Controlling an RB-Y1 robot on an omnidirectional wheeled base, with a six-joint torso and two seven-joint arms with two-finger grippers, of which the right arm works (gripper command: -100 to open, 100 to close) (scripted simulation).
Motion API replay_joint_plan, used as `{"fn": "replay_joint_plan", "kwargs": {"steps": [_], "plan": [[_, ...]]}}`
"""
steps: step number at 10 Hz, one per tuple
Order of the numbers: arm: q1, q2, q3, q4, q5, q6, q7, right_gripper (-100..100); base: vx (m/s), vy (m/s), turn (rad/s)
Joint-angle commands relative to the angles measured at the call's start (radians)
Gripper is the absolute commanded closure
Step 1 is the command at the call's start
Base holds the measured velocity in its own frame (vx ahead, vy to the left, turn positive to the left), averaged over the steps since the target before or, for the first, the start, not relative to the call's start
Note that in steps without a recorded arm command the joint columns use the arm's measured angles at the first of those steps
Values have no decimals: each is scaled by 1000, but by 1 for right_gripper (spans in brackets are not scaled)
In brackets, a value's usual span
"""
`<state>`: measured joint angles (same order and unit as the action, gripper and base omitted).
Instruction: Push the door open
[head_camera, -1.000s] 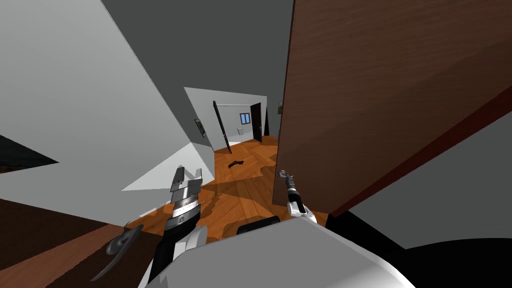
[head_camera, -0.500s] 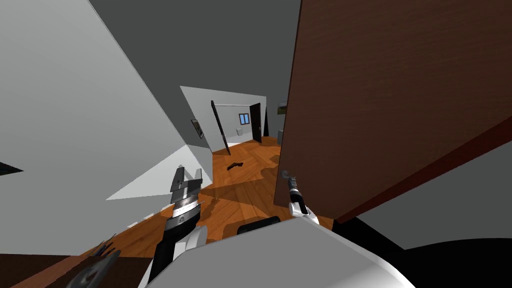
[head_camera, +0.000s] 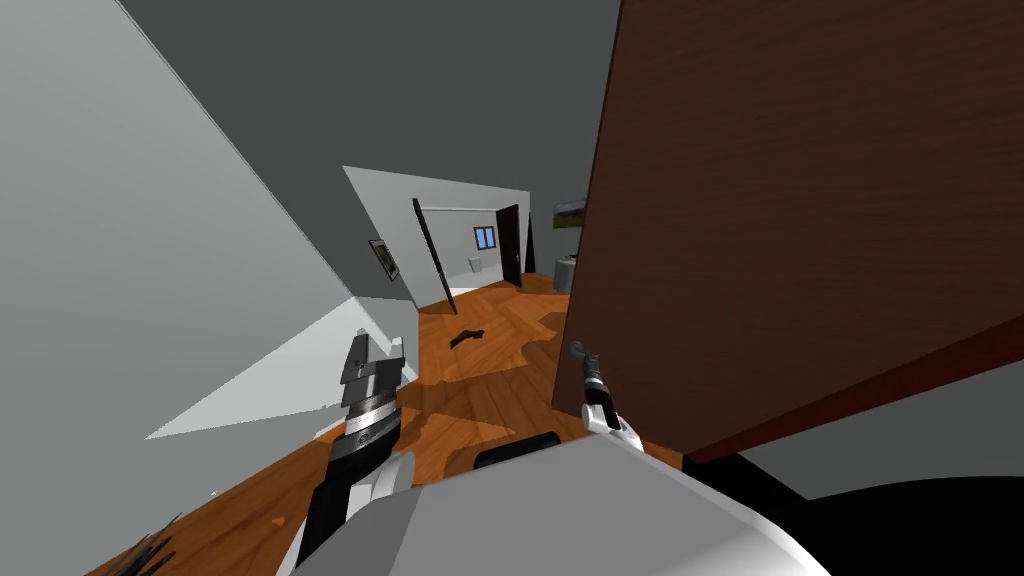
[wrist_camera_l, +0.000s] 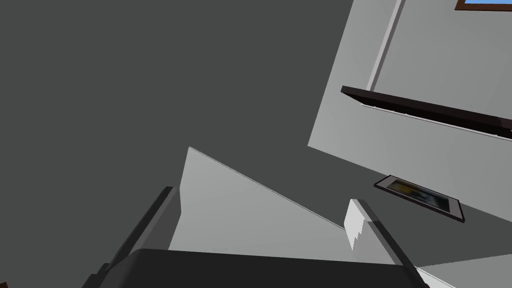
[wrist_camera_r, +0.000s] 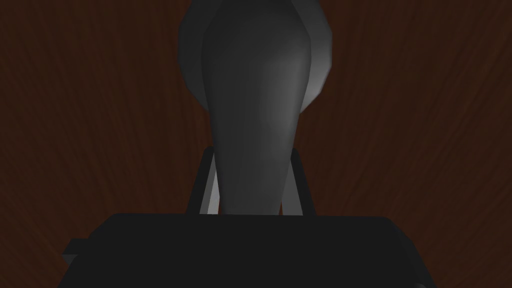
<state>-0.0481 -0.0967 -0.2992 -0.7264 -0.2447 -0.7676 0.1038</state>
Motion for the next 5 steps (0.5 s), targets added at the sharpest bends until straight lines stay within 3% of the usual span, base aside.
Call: {"fn": "replay_joint_plan", "kwargs": {"steps": [1, 3, 5], "plan": [[-5, 3, -16, -1, -10, -4, 7, 100, 183, 18, -53], [7, 4, -21, -10, -11, 4, 10, 100, 151, 4, -41], [9, -1, -46, -10, -26, 1, 19, 100, 178, 8, -49]]}}
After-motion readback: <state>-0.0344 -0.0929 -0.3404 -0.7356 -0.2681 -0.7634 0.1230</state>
